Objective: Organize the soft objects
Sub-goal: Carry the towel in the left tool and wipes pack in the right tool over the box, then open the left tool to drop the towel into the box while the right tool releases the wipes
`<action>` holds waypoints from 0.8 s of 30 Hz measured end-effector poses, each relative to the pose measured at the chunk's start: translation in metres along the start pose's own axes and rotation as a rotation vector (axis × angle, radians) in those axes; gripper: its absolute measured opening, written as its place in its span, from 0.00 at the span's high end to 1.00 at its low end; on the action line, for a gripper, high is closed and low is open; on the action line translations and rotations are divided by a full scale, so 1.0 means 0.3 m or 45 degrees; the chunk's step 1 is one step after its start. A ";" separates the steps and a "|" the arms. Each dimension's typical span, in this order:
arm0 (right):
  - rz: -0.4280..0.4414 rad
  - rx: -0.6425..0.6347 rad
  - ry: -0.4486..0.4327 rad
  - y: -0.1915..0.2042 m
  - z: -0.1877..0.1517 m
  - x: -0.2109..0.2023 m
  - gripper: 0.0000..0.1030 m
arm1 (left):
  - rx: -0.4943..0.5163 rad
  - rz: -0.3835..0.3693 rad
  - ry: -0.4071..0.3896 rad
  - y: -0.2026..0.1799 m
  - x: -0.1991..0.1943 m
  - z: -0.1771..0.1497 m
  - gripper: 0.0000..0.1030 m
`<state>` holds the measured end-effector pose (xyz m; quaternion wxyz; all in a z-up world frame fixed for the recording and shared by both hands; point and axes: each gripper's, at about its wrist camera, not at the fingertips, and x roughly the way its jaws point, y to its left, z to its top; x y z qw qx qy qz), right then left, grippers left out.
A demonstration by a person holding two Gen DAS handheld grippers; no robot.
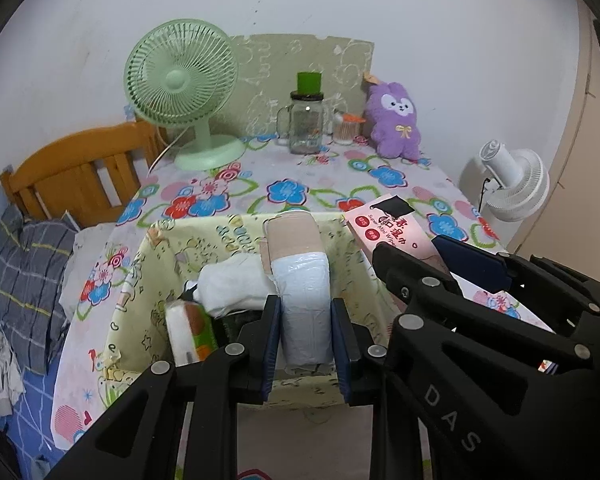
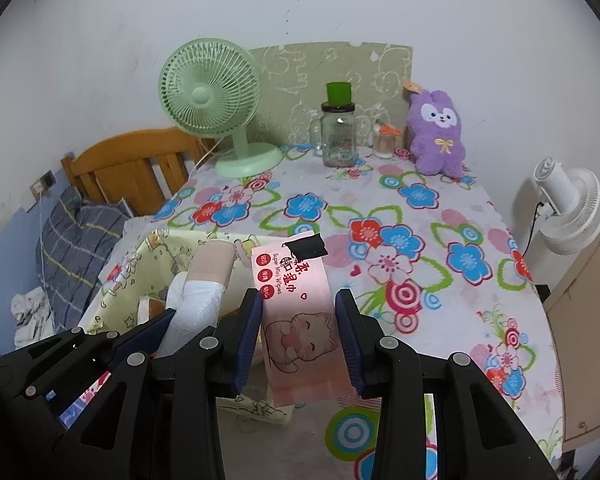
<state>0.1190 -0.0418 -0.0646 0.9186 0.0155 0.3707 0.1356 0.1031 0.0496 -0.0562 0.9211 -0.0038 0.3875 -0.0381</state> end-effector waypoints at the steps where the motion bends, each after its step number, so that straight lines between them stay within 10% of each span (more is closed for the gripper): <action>1: 0.003 -0.005 0.007 0.007 -0.001 0.009 0.60 | -0.003 0.002 0.004 0.007 0.003 -0.003 0.77; 15: 0.014 -0.045 0.079 0.073 -0.028 0.091 0.60 | -0.035 0.023 0.077 0.085 0.072 -0.043 0.75; 24: 0.029 -0.063 0.093 0.107 -0.025 0.113 0.60 | -0.072 0.018 0.102 0.126 0.093 -0.049 0.44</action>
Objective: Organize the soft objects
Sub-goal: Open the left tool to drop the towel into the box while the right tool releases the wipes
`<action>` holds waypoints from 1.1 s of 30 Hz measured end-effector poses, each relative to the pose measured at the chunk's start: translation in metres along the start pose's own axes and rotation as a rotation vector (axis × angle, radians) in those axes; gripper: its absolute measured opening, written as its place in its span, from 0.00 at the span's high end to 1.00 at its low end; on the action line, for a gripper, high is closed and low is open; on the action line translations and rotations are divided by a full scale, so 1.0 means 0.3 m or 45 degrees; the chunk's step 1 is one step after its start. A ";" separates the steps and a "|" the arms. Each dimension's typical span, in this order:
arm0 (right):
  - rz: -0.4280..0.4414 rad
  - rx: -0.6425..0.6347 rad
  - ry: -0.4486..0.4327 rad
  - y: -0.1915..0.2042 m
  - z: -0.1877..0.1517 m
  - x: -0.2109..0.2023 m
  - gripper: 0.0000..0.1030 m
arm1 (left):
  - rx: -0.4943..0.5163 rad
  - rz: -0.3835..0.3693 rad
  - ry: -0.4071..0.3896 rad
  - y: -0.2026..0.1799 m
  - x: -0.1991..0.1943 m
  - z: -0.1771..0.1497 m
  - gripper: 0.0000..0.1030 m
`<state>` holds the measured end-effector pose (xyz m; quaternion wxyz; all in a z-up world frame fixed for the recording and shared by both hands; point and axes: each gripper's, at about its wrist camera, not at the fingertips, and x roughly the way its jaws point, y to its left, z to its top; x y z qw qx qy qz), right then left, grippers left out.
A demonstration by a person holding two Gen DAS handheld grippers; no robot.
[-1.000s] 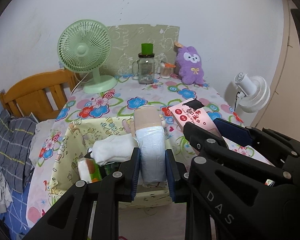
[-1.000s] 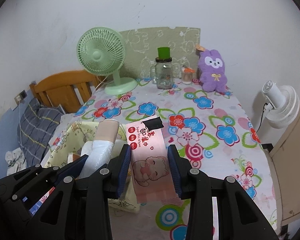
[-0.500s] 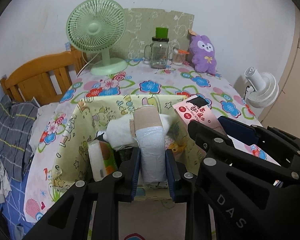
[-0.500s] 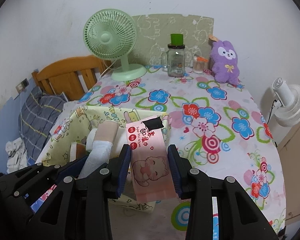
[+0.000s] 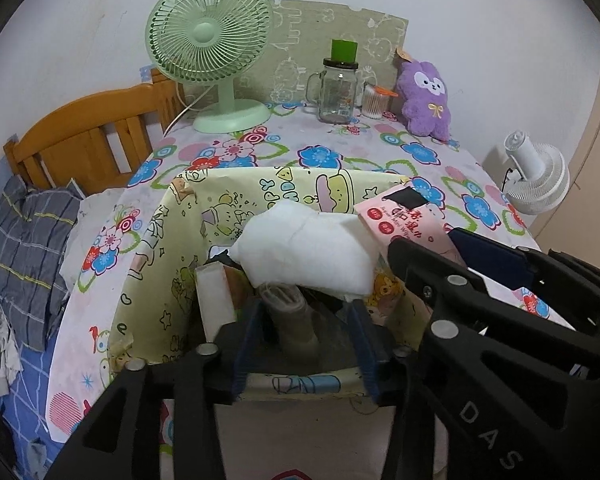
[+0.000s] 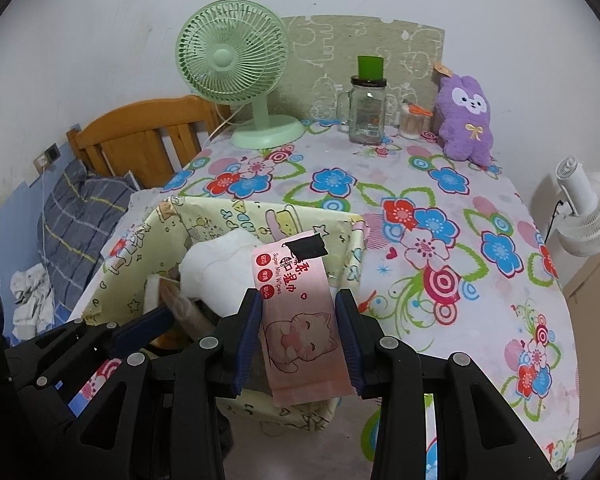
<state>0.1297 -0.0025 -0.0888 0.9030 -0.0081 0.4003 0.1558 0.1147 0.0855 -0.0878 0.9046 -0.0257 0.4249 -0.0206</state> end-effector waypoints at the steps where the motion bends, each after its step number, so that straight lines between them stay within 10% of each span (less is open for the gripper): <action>1: 0.006 -0.003 -0.001 0.005 0.002 0.002 0.60 | -0.007 -0.002 -0.005 0.005 -0.002 0.001 0.36; 16: 0.125 -0.019 0.031 0.061 0.023 0.063 0.59 | -0.042 0.059 -0.023 0.073 -0.008 0.011 0.22; 22: 0.150 -0.005 0.041 0.065 0.017 0.072 0.31 | -0.022 0.041 -0.029 0.067 -0.017 0.007 0.16; 33: 0.098 -0.007 0.004 0.032 0.018 0.022 0.30 | -0.001 0.035 -0.058 0.020 -0.039 0.015 0.10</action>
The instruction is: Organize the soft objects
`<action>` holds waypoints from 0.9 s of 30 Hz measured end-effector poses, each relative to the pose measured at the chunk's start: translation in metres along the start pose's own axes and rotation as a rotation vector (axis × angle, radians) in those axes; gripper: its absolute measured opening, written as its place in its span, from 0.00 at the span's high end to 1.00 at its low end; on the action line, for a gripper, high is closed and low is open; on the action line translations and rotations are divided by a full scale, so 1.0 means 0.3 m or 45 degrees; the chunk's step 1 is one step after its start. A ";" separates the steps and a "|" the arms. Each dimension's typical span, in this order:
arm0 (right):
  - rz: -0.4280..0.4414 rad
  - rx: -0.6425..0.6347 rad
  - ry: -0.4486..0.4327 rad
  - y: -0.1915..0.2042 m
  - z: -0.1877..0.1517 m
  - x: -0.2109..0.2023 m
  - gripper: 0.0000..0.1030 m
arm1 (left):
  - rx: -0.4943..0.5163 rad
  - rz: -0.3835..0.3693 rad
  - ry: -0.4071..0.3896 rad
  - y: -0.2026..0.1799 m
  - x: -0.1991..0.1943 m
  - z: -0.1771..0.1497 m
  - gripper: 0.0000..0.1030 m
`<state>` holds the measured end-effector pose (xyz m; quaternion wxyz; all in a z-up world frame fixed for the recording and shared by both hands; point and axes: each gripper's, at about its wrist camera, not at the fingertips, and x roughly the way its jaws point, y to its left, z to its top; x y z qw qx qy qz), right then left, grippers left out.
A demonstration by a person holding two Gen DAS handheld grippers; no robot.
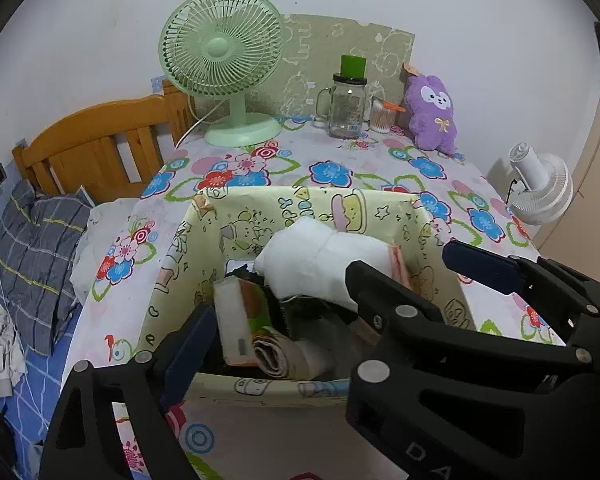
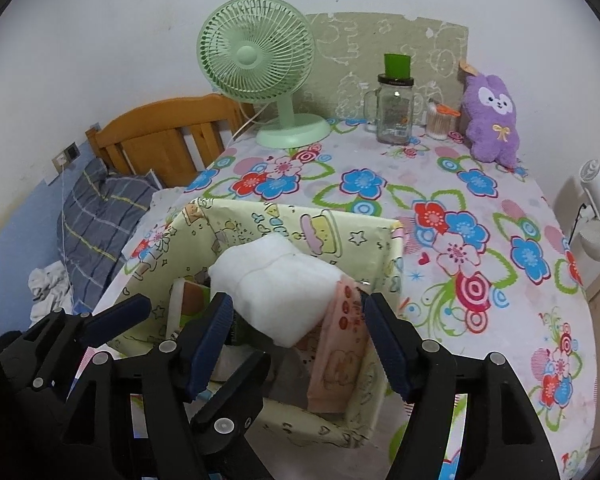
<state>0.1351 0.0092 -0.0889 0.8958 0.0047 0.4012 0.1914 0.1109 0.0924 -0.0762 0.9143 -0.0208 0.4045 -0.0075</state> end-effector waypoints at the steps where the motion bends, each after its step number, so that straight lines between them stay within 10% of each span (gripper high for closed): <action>1: -0.007 0.000 -0.005 -0.007 0.000 -0.008 0.30 | 0.003 -0.001 -0.005 -0.008 -0.004 0.001 0.09; 27: -0.107 0.055 -0.182 -0.167 -0.016 -0.283 0.19 | 0.060 -0.008 -0.137 -0.182 -0.155 0.037 0.00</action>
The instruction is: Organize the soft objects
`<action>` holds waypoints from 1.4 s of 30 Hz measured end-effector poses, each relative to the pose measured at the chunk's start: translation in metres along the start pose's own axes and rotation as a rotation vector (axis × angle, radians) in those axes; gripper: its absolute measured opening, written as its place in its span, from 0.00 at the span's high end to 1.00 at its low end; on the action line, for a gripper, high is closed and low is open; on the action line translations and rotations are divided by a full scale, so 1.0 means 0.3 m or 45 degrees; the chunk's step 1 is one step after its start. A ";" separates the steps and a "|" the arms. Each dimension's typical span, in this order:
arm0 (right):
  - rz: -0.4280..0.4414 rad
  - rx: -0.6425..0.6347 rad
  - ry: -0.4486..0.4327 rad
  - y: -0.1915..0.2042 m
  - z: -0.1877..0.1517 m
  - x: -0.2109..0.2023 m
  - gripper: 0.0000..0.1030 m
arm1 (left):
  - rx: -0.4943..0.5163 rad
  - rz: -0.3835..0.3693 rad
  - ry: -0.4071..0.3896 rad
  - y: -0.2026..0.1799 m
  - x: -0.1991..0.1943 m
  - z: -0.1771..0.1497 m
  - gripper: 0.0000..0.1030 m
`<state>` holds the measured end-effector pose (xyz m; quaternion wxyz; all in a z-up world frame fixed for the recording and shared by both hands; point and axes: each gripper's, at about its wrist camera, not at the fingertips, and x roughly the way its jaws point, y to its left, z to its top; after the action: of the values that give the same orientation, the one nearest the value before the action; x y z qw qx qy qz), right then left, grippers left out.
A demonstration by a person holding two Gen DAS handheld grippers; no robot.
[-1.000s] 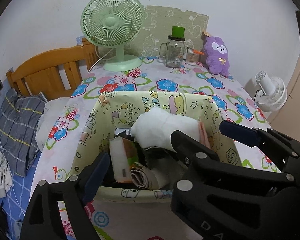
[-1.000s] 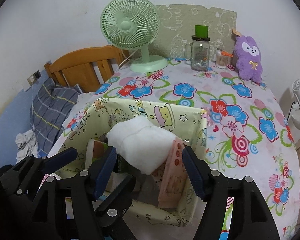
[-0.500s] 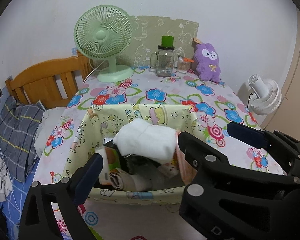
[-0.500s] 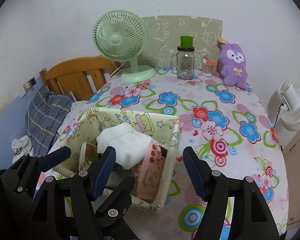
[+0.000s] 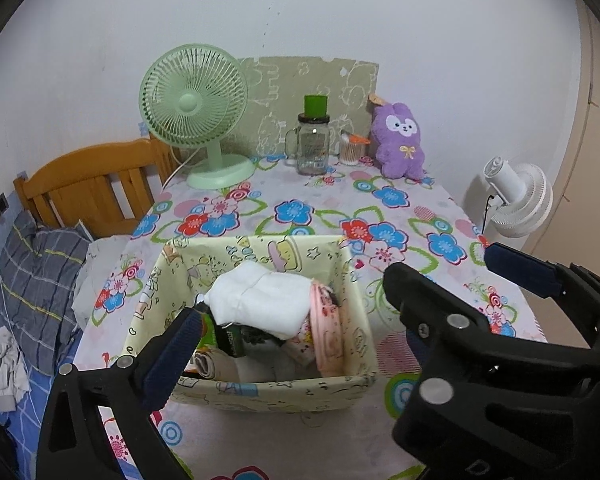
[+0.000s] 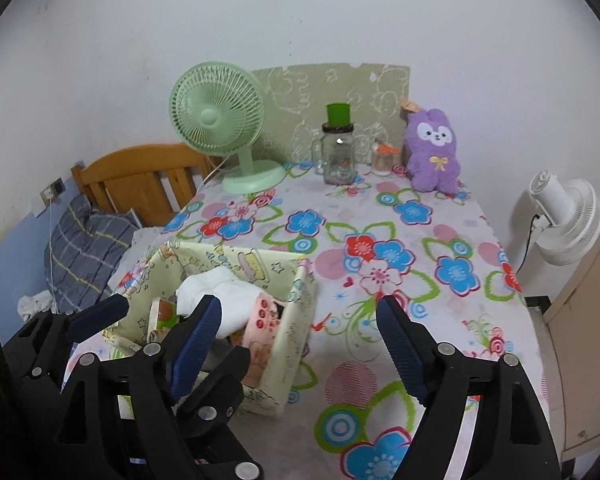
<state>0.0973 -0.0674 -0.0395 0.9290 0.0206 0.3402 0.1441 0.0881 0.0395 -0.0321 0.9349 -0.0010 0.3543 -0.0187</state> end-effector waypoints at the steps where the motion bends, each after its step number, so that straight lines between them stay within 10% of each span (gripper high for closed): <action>1: -0.005 0.005 -0.012 -0.010 0.001 -0.015 0.19 | 0.003 0.001 -0.009 -0.007 -0.009 0.003 0.00; 42: -0.273 0.117 -0.356 -0.233 -0.098 -0.488 0.04 | 0.031 0.041 -0.285 -0.118 -0.352 -0.032 0.00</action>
<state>-0.0102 -0.1774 0.0202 0.9754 0.0464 0.2141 0.0243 0.0016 0.0080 0.0312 0.9688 0.0141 0.2473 -0.0076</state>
